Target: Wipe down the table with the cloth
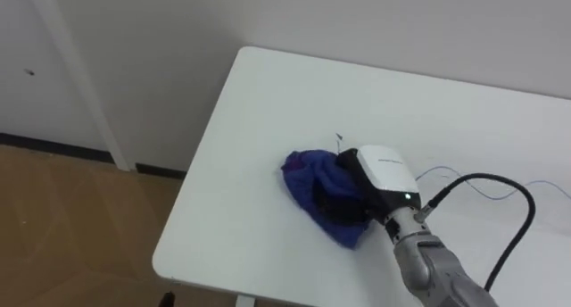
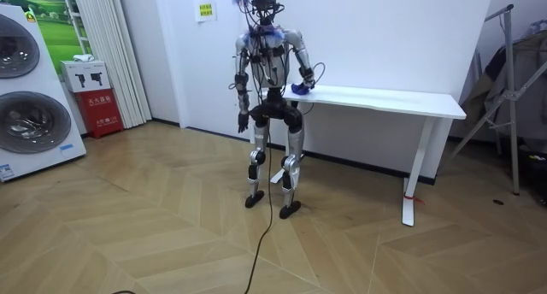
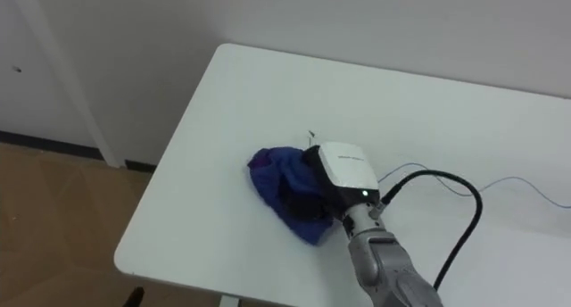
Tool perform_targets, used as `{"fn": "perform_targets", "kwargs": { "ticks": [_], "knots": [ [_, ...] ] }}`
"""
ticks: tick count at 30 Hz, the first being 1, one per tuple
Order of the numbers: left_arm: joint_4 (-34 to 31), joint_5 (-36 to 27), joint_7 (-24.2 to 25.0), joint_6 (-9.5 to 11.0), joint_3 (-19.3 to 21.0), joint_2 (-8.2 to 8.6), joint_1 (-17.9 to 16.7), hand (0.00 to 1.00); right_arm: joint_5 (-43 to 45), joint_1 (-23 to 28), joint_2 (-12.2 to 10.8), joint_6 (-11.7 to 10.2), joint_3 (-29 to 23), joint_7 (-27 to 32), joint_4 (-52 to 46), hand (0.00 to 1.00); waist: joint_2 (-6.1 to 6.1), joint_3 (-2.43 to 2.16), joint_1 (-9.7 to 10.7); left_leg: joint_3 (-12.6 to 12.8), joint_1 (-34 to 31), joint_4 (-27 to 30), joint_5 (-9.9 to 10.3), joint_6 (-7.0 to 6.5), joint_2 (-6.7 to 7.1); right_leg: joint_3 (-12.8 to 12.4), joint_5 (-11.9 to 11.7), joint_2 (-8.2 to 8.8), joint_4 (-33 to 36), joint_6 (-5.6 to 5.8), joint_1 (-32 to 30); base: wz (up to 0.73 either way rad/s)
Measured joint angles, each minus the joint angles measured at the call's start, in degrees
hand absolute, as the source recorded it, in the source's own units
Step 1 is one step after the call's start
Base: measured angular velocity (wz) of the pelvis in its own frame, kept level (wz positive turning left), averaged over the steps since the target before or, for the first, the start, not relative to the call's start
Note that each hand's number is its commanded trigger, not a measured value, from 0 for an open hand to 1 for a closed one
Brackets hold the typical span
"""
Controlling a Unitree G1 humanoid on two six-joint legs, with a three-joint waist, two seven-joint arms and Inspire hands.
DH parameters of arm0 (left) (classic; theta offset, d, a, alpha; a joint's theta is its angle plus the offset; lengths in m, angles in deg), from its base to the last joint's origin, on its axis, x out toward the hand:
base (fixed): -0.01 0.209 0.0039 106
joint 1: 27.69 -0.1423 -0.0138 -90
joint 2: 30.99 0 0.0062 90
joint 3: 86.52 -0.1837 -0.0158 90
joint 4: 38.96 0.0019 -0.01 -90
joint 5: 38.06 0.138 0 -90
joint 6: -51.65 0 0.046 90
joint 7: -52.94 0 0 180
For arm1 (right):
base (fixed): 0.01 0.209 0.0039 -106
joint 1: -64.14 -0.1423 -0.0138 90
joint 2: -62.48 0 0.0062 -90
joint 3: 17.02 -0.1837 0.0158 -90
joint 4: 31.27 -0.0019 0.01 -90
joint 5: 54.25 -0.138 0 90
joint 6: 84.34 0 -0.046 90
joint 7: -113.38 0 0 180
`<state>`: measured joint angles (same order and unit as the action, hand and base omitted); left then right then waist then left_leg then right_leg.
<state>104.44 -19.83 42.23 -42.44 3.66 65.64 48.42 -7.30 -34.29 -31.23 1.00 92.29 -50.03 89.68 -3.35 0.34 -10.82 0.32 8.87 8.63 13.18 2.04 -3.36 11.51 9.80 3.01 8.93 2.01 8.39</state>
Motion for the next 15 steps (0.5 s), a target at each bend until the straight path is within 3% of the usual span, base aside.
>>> {"fn": "perform_targets", "kwargs": {
  "ticks": [5, 8, 11, 13, 15],
  "knots": [
    [-2.4, 1.3, 1.3, -1.1, 4.1, -0.24, -3.7, 0.00, -6.7, -1.9, 0.5, -1.2, -8.6, 2.0, 8.2, 1.00, 0.36, -0.02, -0.3, -2.9, -1.4, 1.1, -0.2, -0.10, 0.47, 3.6, 0.0, 0.55, -0.3, 0.06, 0.4, 0.34],
    [-2.5, 2.3, 1.7, -1.8, 6.2, -0.82, -6.0, 0.00, -9.0, -1.8, 1.7, -2.4, -14.5, 4.0, 13.0, 1.00, 0.70, -0.17, 0.1, -4.5, -1.7, 1.1, -0.5, -0.43, 1.31, 5.6, 0.4, 1.33, -0.4, 0.67, 0.8, 0.36],
    [-2.5, 2.4, 1.7, -1.9, 9.1, -0.91, -6.8, 0.00, -11.2, -1.5, 4.0, -2.8, -19.9, 7.0, 17.5, 1.00, 0.66, -0.28, 1.0, -5.3, -2.3, 1.1, -1.0, -0.93, 2.18, 6.4, 0.6, 2.24, -0.4, 1.06, 0.7, 0.22],
    [-2.5, 2.4, 1.7, -1.9, 11.0, -1.10, -7.8, 0.00, -13.4, -0.8, 6.0, -3.0, -22.3, 8.2, 20.7, 1.00, 0.38, -0.60, 1.7, -5.2, -2.2, 1.0, -1.1, -1.07, 2.48, 6.4, 0.7, 2.57, -0.3, 1.27, 1.1, 0.05],
    [-2.8, 2.7, 1.7, -2.0, 12.3, -1.11, -7.8, 0.00, -13.4, 0.4, 6.3, -3.0, -25.6, 8.6, 22.0, 1.00, -0.08, -0.84, 3.5, -5.2, -2.1, 1.1, -1.1, -1.15, 2.68, 7.2, 0.8, 2.83, -0.4, 1.45, 1.7, 0.20]
  ]
}}
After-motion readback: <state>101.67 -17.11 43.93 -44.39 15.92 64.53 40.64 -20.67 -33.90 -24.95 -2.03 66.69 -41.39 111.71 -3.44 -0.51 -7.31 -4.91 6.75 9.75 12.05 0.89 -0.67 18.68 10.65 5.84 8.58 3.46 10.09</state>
